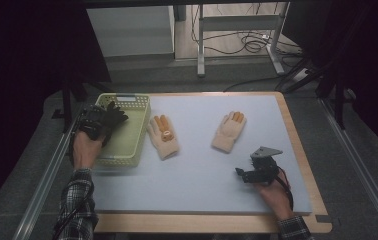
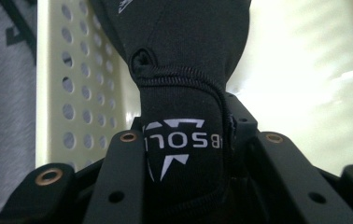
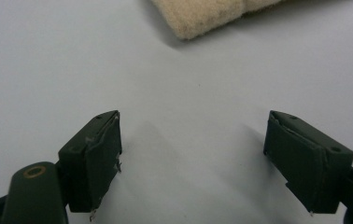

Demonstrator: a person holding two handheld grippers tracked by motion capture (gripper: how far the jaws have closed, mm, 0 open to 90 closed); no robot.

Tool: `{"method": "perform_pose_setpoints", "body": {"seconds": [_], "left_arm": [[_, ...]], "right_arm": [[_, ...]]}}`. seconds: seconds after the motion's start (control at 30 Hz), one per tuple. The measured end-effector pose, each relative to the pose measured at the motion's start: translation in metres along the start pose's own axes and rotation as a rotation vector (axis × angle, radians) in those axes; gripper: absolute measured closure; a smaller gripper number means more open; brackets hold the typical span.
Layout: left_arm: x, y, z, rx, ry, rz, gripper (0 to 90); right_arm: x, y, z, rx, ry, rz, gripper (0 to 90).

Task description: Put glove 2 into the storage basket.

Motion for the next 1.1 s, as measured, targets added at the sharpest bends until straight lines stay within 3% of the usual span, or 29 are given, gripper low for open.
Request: {"method": "perform_pose_setpoints", "body": {"seconds": [0.27, 0.37, 0.43, 0.5, 0.53, 0.6, 0.8, 0.87, 1.1], "left_arm": [[-0.015, 0.005, 0.0, -0.047, 0.038, 0.098, 63.3], [-0.016, 0.005, 0.002, -0.058, 0.038, 0.105, 53.4], [-0.016, 0.004, 0.004, -0.053, 0.011, 0.101, 39.1], [-0.015, 0.001, 0.005, -0.051, -0.023, 0.101, 30.5], [-0.013, 0.001, 0.005, -0.05, -0.037, 0.094, 24.0], [-0.009, -0.001, 0.004, -0.051, -0.066, 0.074, 20.8], [0.011, -0.004, 0.001, -0.05, -0.131, -0.022, 14.5], [0.019, -0.004, 0.001, -0.038, -0.172, -0.074, 11.8], [0.025, -0.009, -0.006, -0.051, -0.235, -0.152, 7.6]], "right_arm": [[0.0, 0.0, 0.0, -0.001, 0.0, -0.002, 18.8], [0.0, 0.0, 0.0, -0.001, 0.0, -0.002, 18.8], [0.0, 0.0, 0.0, -0.001, 0.0, -0.002, 18.8], [0.0, 0.0, 0.0, -0.001, 0.0, -0.002, 18.8], [0.0, 0.0, 0.0, -0.001, 0.0, -0.002, 18.8], [0.0, 0.0, 0.0, -0.001, 0.0, -0.002, 18.8], [0.0, 0.0, 0.0, -0.001, 0.0, -0.002, 18.8], [0.0, 0.0, 0.0, 0.0, 0.0, 0.0, 18.8], [0.0, 0.0, 0.0, 0.0, 0.0, 0.0, 18.8]]}}
Point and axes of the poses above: each handheld gripper's, and its own axes: x roughly backward along the jaws, y roughly out of its top, z roughly to its left, the point moved 4 cm from there along -x, roughly forward along the jaws, and after that the axes turned 8 degrees about z, right-handed, at the moved point
